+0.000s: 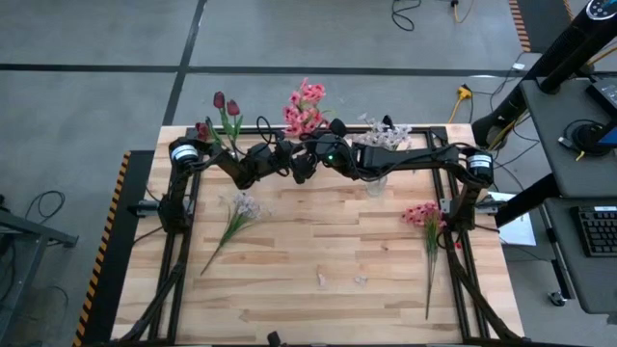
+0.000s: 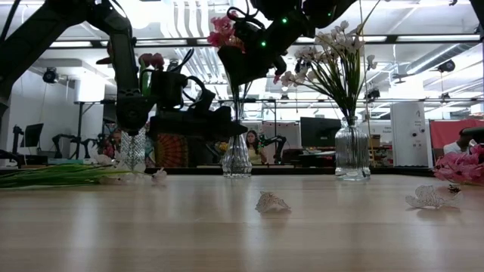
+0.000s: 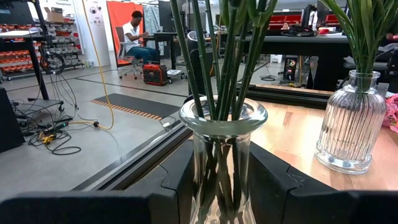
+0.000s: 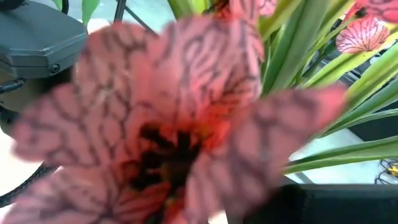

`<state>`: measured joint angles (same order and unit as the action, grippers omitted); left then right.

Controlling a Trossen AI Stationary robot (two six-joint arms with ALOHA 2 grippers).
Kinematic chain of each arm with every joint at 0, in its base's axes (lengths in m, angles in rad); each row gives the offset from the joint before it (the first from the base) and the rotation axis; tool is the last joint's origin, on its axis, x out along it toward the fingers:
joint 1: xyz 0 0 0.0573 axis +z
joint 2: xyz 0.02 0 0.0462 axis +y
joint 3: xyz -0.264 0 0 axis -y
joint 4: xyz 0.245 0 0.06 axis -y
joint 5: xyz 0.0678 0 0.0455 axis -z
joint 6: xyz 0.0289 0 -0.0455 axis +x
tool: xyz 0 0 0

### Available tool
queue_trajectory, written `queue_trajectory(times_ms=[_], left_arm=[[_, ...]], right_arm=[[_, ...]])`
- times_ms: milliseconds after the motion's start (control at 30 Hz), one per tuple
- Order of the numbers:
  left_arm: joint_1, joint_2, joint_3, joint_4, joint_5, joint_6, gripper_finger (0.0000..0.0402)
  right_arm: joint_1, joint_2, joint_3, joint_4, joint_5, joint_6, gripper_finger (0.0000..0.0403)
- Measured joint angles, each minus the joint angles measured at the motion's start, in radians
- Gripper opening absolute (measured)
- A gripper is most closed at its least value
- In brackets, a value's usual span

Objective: Sort flowers into vase by color
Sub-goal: Put the left pink flowers into the middle transparent vase

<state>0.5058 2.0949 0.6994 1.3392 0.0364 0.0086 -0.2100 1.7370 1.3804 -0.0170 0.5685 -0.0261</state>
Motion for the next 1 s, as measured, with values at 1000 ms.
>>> queue_trajectory(times_ms=[1000], left_arm=[[0.000, 0.000, 0.000, 0.000, 0.000, 0.000, 0.0097]], right_arm=[[0.022, -0.031, 0.002, -0.038, 0.008, -0.036, 0.0150]])
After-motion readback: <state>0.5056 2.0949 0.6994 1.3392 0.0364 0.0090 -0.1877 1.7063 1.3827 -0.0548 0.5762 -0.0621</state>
